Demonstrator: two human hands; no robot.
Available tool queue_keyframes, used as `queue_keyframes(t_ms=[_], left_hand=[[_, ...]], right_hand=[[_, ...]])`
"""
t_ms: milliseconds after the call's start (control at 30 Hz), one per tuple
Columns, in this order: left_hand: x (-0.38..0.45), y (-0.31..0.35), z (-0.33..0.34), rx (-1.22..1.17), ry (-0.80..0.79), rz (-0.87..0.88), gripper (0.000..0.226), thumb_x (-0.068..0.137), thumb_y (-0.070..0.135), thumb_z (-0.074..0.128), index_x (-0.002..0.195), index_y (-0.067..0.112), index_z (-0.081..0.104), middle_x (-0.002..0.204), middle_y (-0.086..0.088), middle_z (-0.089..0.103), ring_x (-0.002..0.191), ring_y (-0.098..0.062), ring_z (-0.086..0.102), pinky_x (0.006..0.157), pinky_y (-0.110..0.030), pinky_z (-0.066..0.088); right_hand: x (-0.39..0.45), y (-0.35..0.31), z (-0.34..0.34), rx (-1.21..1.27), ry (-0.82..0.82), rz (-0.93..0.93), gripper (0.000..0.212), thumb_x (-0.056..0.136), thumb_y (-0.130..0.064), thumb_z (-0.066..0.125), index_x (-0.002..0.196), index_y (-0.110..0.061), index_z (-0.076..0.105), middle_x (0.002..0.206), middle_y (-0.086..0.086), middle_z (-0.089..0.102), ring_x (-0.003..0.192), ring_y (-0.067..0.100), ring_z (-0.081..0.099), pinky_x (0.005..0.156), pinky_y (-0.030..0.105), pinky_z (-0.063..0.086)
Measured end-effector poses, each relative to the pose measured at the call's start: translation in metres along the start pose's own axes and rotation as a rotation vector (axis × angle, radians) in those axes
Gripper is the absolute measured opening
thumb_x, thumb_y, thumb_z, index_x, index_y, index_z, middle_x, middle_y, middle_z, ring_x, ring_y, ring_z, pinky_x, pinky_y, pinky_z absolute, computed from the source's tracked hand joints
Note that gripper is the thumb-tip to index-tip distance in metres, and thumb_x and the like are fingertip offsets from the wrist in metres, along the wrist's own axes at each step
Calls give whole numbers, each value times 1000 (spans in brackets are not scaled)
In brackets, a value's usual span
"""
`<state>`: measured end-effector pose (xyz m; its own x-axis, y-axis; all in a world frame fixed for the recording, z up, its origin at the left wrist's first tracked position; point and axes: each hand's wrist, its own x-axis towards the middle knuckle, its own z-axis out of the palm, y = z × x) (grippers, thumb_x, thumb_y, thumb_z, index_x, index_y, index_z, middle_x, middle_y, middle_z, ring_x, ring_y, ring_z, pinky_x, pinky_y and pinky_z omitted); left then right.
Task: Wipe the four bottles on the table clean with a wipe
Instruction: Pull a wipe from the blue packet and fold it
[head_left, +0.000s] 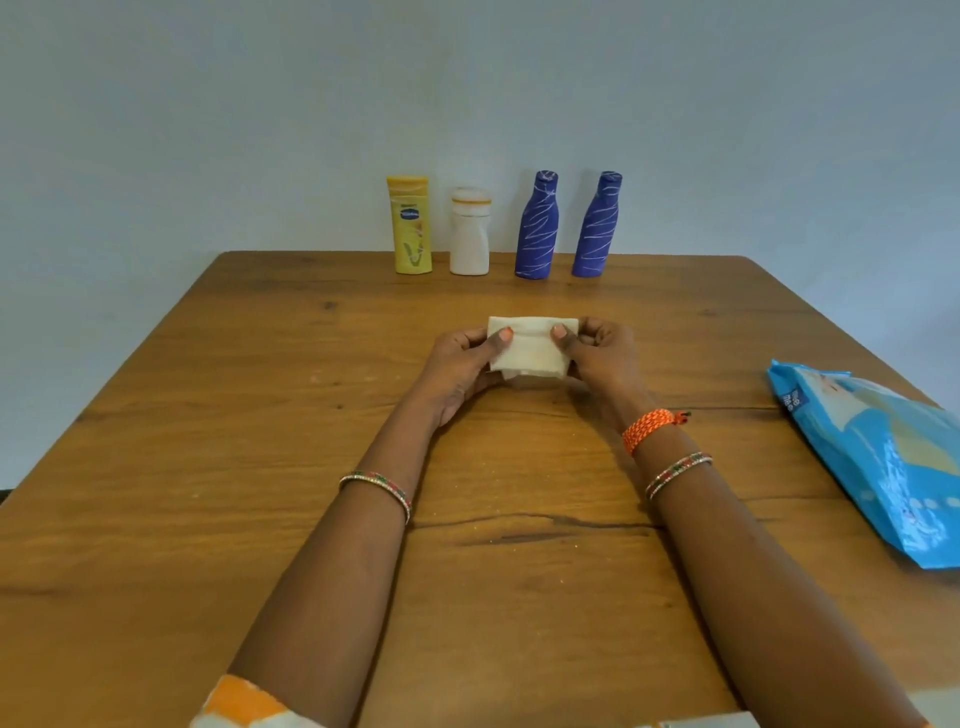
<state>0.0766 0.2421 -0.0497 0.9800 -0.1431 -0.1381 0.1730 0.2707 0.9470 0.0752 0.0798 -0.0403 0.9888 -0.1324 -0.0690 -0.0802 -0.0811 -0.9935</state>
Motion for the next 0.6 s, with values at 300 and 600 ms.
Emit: queue_keyframes(t_ms=[300, 600], left_hand=[[10, -17, 7, 517, 251, 318, 10, 82, 16, 72, 85, 16, 63, 83, 0, 64, 75, -9, 58, 59, -15, 48], [0, -13, 14, 237, 52, 179, 18, 97, 24, 52, 97, 8, 61, 86, -10, 67, 73, -14, 67, 67, -29, 58]], right_hand=[[-9, 4, 2, -240, 280, -272, 14, 86, -19, 66, 99, -15, 62, 84, -10, 58, 78, 5, 59, 59, 11, 48], [-30, 3, 23, -222, -3, -301, 14, 93, -28, 56, 92, -17, 63, 80, -3, 65, 72, 4, 63, 59, 13, 51]])
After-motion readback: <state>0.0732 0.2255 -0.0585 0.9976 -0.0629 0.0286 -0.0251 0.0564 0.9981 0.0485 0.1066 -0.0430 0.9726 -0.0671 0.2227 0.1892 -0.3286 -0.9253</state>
